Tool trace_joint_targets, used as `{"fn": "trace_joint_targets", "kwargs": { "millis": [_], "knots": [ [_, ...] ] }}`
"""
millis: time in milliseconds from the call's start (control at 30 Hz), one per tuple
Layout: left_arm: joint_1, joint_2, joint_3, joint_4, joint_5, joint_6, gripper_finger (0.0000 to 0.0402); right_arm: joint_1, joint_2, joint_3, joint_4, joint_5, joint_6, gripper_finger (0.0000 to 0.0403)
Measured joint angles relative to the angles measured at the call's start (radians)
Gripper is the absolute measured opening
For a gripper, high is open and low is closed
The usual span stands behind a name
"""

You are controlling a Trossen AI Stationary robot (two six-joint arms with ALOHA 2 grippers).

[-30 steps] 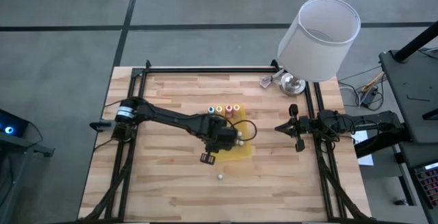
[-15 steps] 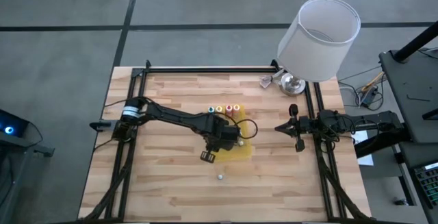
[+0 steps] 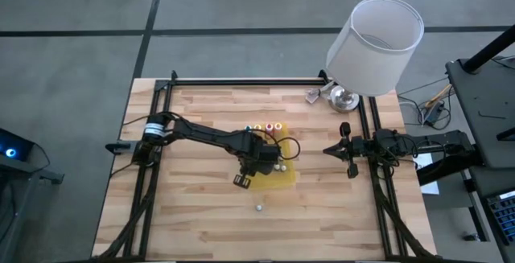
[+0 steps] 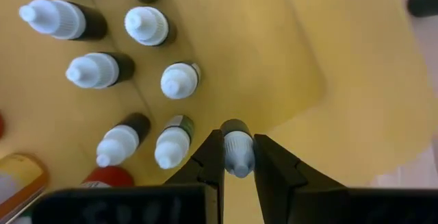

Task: Pick & Place food coloring
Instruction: Put the small blue food coloring bottle into the bin, then put the small green food coloring bottle into the bin

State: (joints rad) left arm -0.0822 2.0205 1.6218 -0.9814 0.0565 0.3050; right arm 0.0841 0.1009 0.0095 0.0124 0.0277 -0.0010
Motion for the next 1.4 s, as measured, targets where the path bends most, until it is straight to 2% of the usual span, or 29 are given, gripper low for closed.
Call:
{"fn": "trace_joint_targets", "kwargs": {
  "millis": [500,900,1400],
  "knots": [
    [0.013,-0.001,-0.076,0.126,0.012,-0.017,0.003,0.0,0.0,0.0,0.0,0.0,0.0,0.0009],
    [0.015,-0.002,-0.086,0.155,0.013,-0.018,0.0031,0.0,-0.001,0.0,0.0,0.0,0.0,0.0009],
    [0.016,-0.001,-0.088,0.159,0.005,-0.07,0.0093,0.0,0.0,0.0,0.0,0.0,0.0,0.0009]
  ]
}}
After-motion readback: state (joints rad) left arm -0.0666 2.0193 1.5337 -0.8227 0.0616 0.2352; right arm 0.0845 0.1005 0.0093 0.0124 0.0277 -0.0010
